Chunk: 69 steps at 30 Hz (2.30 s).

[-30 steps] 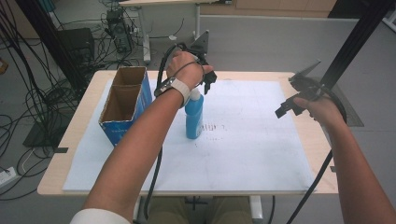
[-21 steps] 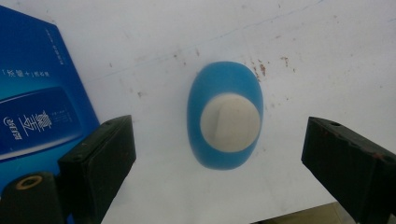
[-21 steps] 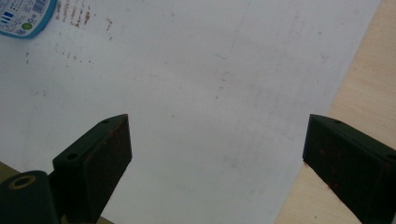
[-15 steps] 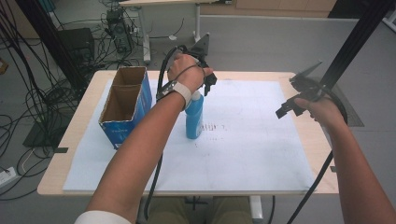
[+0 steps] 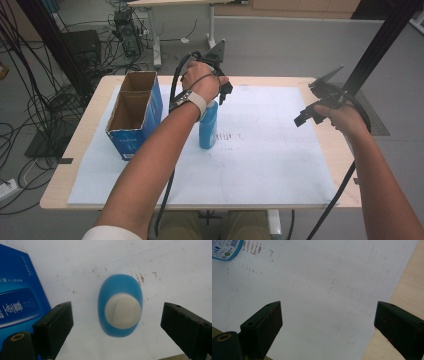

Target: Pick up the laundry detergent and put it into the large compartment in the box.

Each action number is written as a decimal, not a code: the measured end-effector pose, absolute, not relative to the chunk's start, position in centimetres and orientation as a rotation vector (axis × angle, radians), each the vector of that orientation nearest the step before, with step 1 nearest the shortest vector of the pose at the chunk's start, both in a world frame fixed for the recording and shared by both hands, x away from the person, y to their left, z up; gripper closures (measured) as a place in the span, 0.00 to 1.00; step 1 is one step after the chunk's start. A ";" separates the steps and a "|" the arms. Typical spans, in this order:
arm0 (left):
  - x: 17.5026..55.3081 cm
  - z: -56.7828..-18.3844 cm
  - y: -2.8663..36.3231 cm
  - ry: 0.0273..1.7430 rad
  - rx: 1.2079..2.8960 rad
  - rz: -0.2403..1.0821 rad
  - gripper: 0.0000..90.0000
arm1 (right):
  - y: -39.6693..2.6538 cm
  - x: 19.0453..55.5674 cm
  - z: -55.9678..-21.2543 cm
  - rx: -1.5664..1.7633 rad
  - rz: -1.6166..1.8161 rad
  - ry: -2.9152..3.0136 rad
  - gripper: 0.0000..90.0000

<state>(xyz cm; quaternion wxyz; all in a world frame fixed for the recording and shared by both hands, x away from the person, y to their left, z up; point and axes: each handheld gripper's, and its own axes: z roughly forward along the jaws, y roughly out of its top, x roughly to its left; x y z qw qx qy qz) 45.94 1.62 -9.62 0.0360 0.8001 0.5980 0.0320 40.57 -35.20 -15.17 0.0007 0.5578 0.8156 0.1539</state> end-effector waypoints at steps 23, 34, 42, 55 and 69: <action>46.2 -10.9 1.1 1.845 2.474 0.088 0.13 | -35.5 40.5 -15.3 1.759 0.494 2.559 0.09; 46.3 -11.8 1.2 1.850 2.476 0.076 0.13 | -35.5 40.5 -15.4 1.761 0.495 2.562 0.09; 46.3 -11.9 1.4 1.849 2.468 0.067 0.13 | -35.4 40.6 -15.4 1.762 0.497 2.559 0.09; 46.3 -11.9 1.8 1.857 2.450 0.060 0.13 | -35.3 40.7 -15.4 1.768 0.489 2.559 0.09; 46.3 -12.0 1.7 1.864 2.453 0.061 0.13 | -35.3 40.7 -15.5 1.766 0.495 2.559 0.09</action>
